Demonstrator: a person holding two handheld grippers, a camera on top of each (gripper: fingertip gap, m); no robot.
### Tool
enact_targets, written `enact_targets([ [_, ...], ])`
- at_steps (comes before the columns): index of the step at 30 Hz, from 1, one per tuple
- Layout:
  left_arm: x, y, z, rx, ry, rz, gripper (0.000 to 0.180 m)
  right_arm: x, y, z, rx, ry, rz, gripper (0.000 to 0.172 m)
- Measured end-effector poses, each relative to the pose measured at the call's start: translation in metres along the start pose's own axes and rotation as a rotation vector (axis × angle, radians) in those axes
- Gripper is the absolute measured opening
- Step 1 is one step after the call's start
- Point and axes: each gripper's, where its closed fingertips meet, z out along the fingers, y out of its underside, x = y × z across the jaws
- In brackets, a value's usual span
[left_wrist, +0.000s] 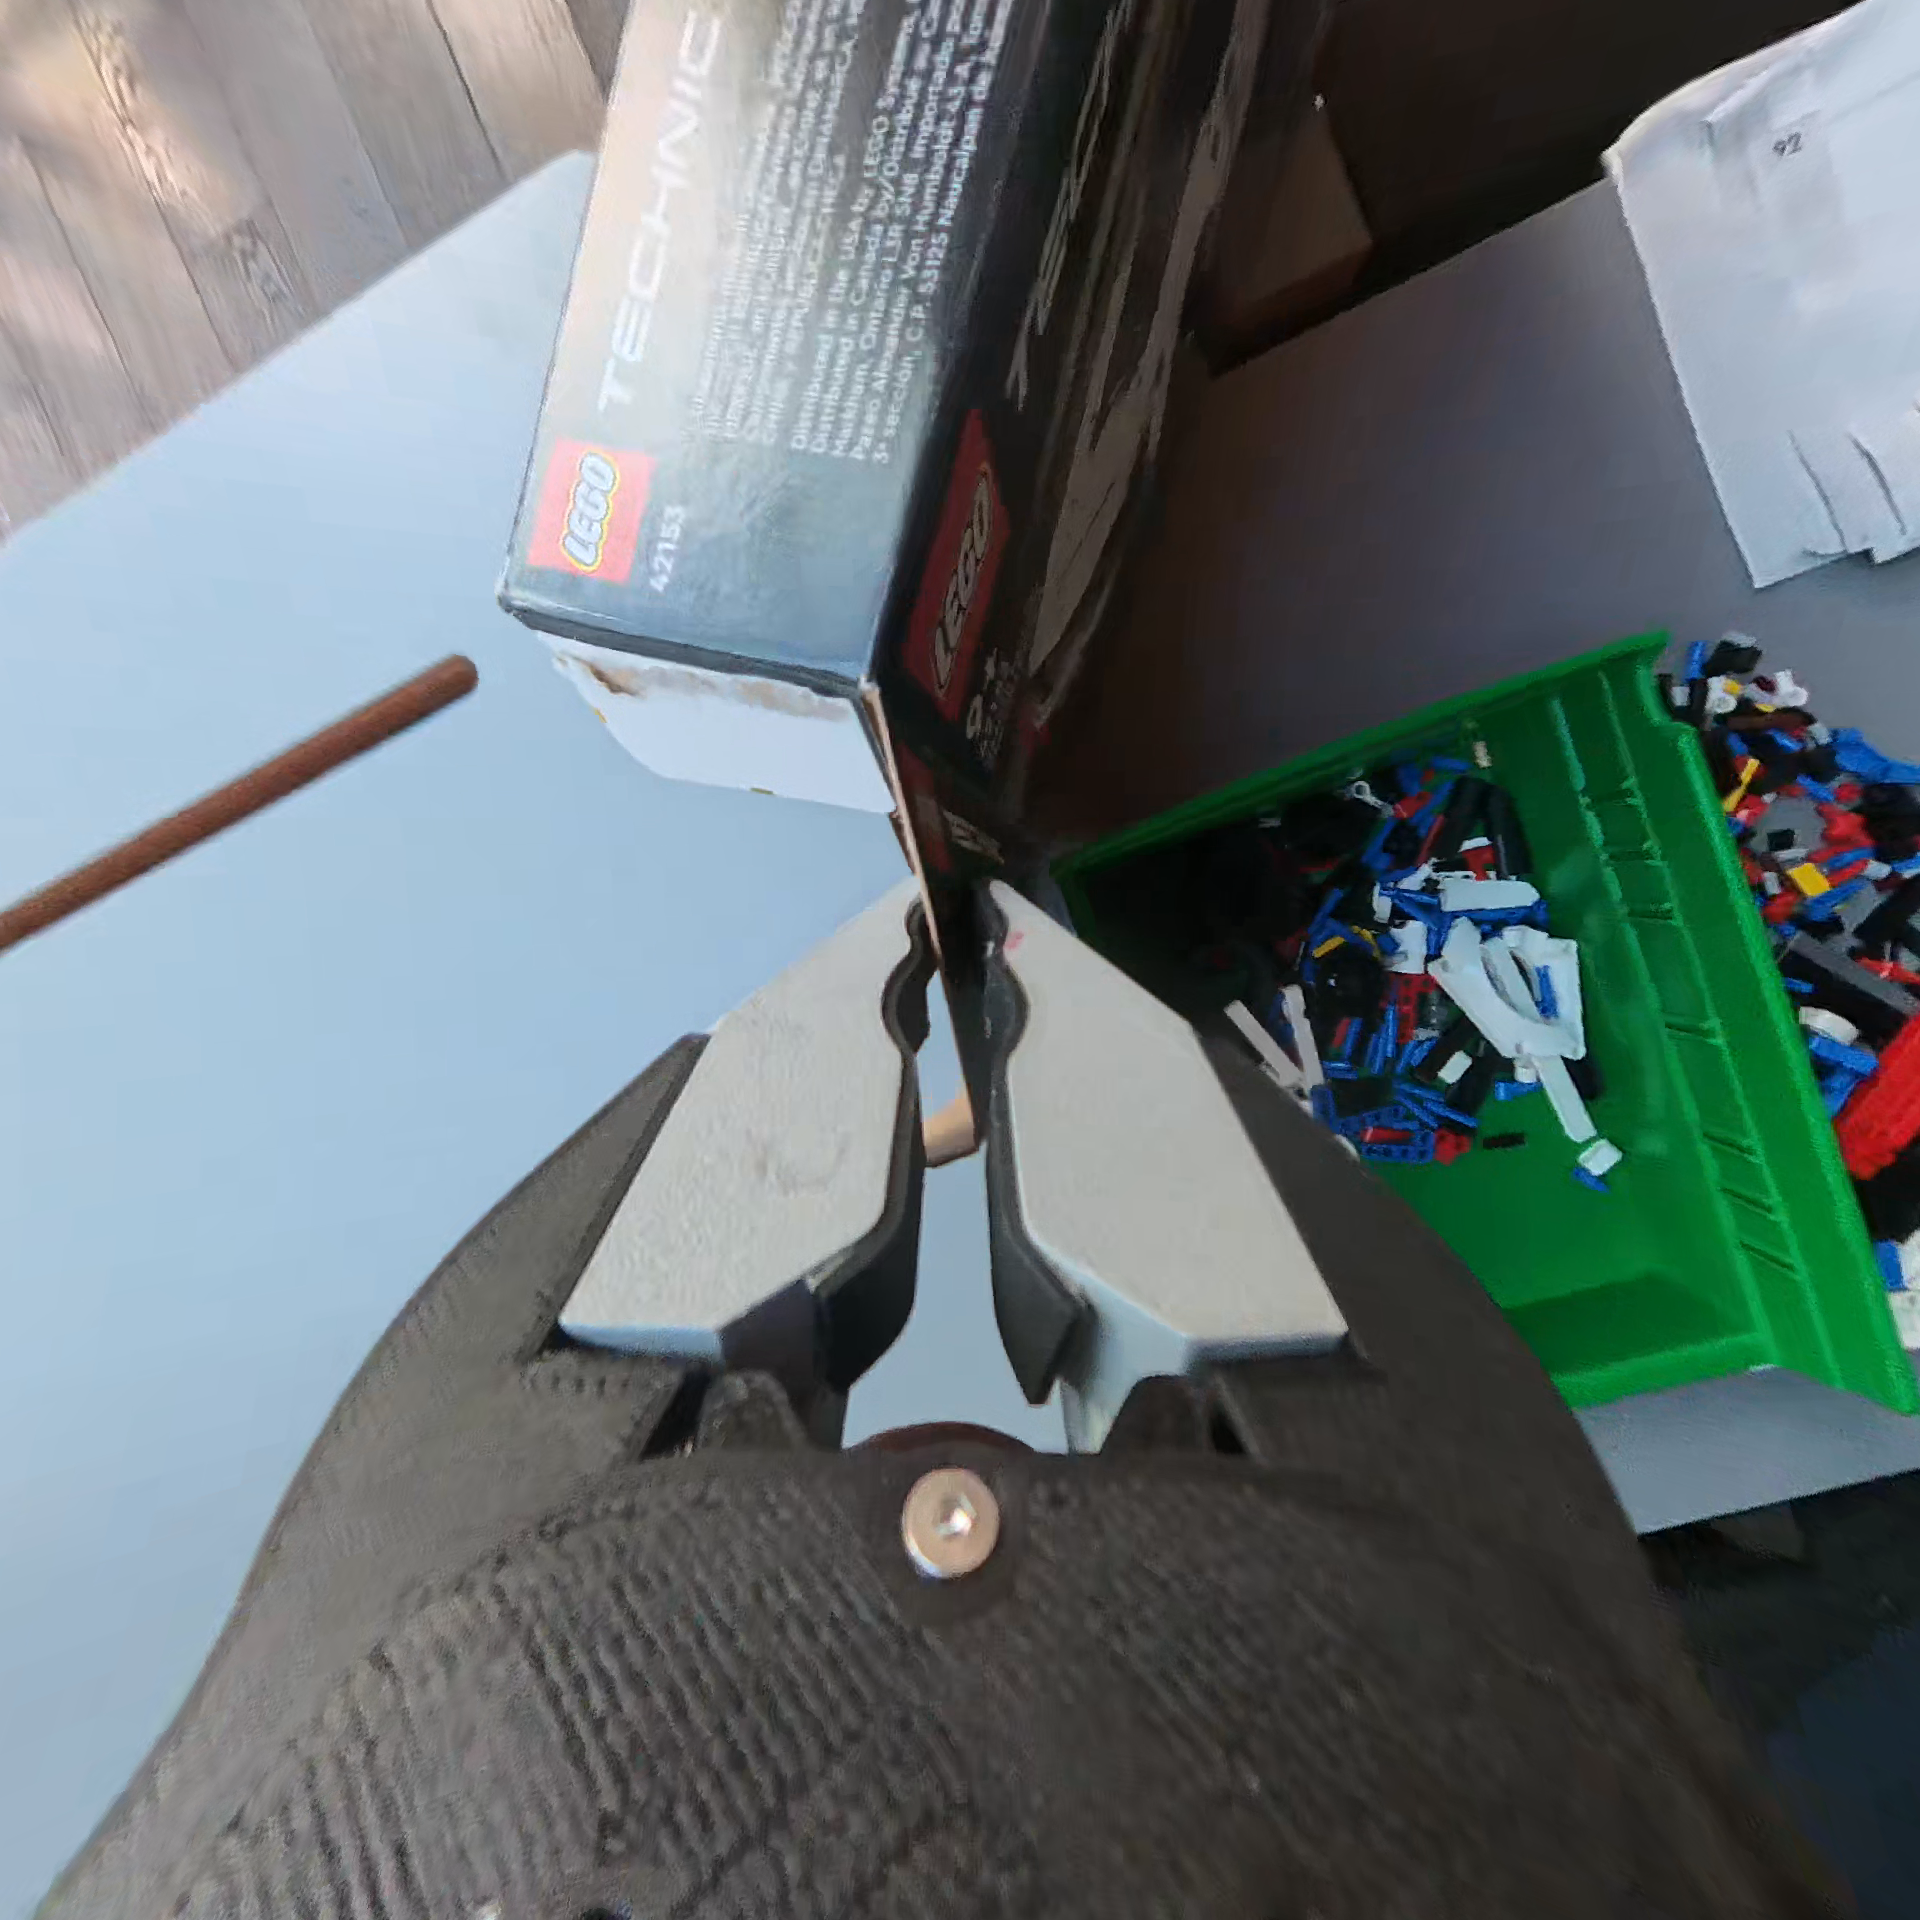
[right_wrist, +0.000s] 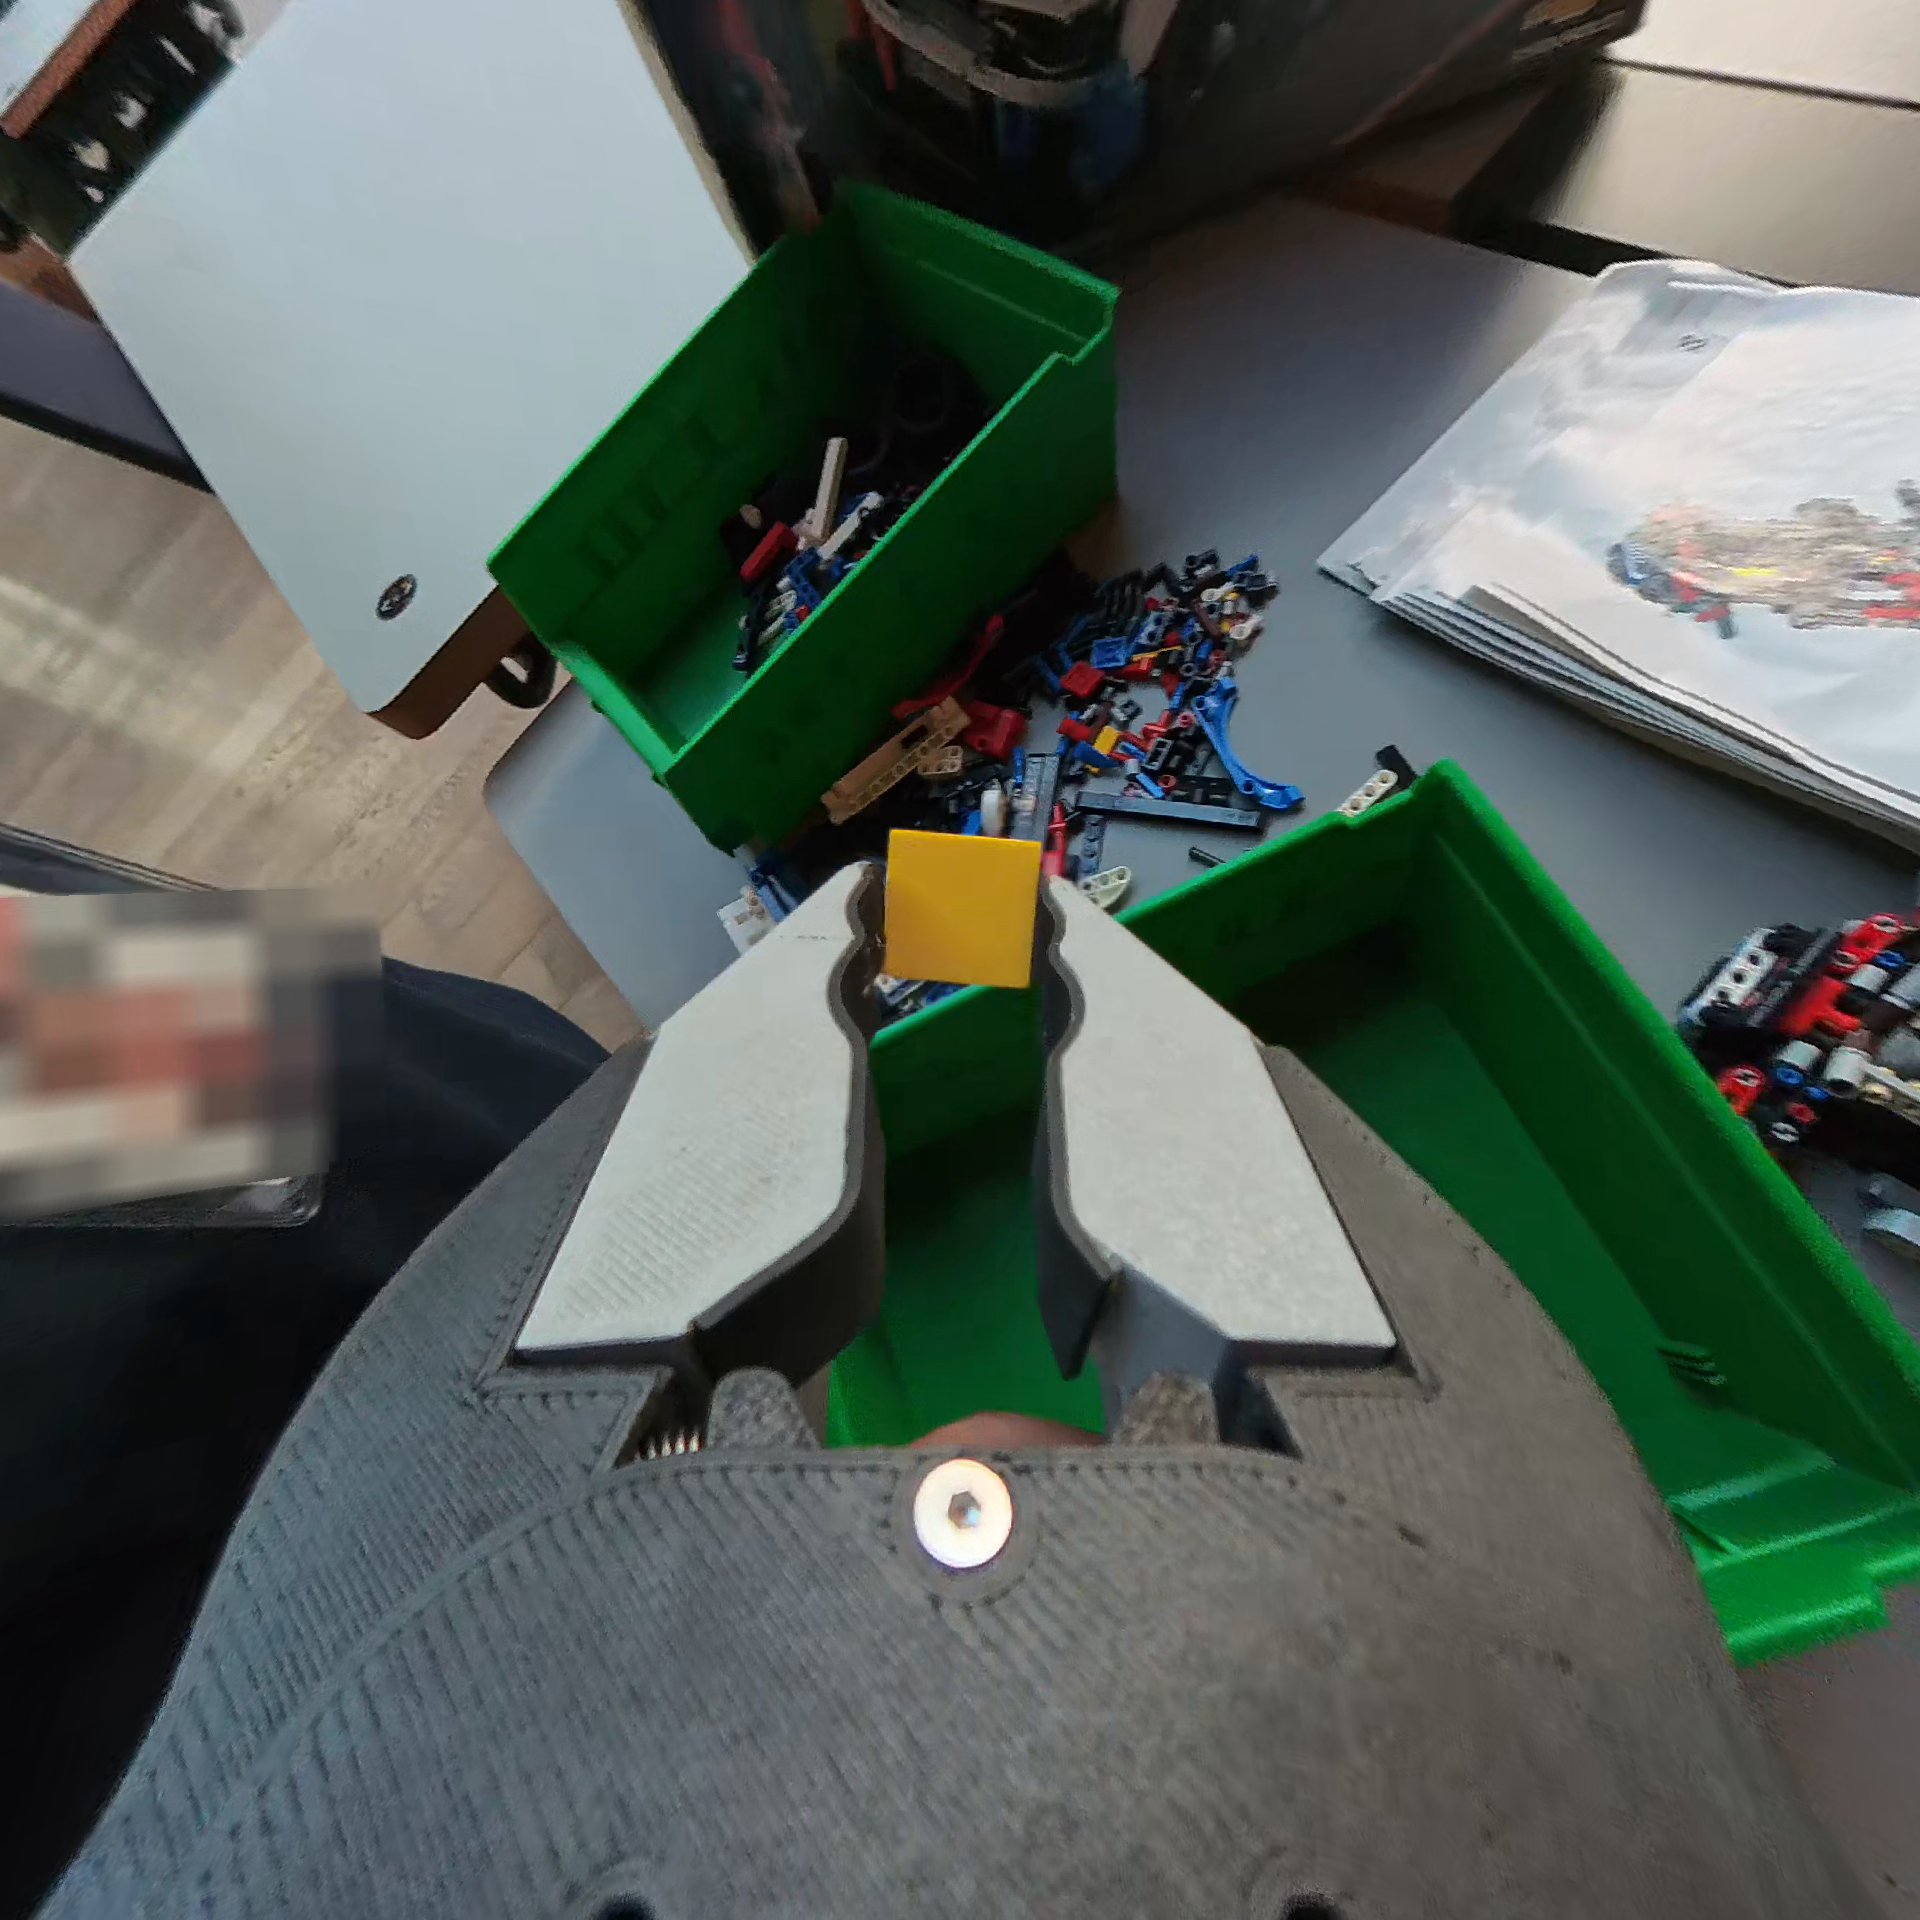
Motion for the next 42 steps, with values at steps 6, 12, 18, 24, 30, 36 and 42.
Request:
enact_targets([
  [6,-0.037,-0.055,-0.059,0.138,0.037,0.006,0.002,0.027,-0.017,-0.011,0.055,0.112,0.04,0.026],
  [12,-0.099,-0.017,-0.14,0.258,0.002,0.097,0.0,-0.002,-0.043,0.003,0.077,0.175,0.01,0.026],
  [18,-0.167,0.157,-0.157,0.177,0.215,-0.037,0.0,-0.077,-0.081,0.048,0.078,0.155,-0.032,0.026],
  [24,-0.218,0.292,-0.16,0.253,0.293,0.008,0.0,-0.169,-0.171,0.117,0.097,0.02,-0.23,0.026],
  [30,-0.256,0.333,-0.17,0.293,0.278,0.031,0.004,-0.254,-0.246,0.181,0.081,-0.167,-0.415,0.026],
  [36,-0.288,0.338,-0.196,0.327,0.173,-0.103,0.073,-0.289,-0.266,0.236,-0.057,-0.231,-0.58,0.026],
  [42,-0.277,0.252,-0.242,0.412,0.154,0.095,0.078,-0.308,-0.257,0.247,-0.077,-0.294,-0.549,0.026],
])
